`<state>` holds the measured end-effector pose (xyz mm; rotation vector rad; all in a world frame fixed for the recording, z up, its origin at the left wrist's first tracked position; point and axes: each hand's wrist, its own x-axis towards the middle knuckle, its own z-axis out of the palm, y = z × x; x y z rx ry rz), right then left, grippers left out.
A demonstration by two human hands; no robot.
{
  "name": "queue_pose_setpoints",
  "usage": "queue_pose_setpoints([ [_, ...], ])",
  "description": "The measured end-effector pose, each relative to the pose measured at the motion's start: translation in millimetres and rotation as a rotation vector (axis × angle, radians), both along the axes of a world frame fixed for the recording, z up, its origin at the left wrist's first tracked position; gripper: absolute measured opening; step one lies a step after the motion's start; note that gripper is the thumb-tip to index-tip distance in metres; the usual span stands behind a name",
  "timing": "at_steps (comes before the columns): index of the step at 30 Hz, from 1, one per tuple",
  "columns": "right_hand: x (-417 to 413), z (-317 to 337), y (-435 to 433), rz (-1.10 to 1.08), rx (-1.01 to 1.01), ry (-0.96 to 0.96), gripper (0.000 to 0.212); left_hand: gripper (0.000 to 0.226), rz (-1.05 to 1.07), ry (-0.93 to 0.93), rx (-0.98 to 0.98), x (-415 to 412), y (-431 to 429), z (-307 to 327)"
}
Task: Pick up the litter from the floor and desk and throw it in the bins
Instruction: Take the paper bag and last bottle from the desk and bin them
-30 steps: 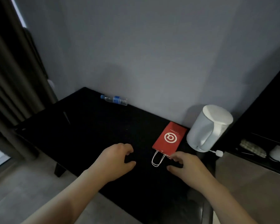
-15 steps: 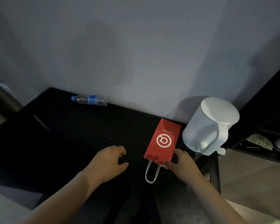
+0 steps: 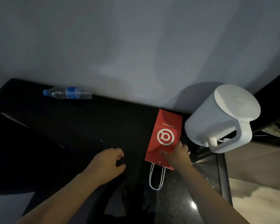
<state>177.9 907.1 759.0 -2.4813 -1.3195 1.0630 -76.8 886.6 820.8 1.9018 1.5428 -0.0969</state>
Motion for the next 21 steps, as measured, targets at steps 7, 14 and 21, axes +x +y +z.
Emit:
queue_pose_setpoints([
  [7,-20.0,-23.2,43.4,-0.108,-0.094,-0.058,0.133,0.038,-0.009,-0.011,0.001,-9.2,25.9,-23.7],
  [14,-35.3,-44.8,48.2,-0.121,-0.185,-0.199,0.136,0.036,0.001,-0.014,0.002,-14.1,40.0,-36.0],
  [21,-40.9,-47.1,47.1,-0.090,-0.180,-0.269,0.142,0.037,0.011,-0.005,0.007,-17.0,38.9,-36.9],
])
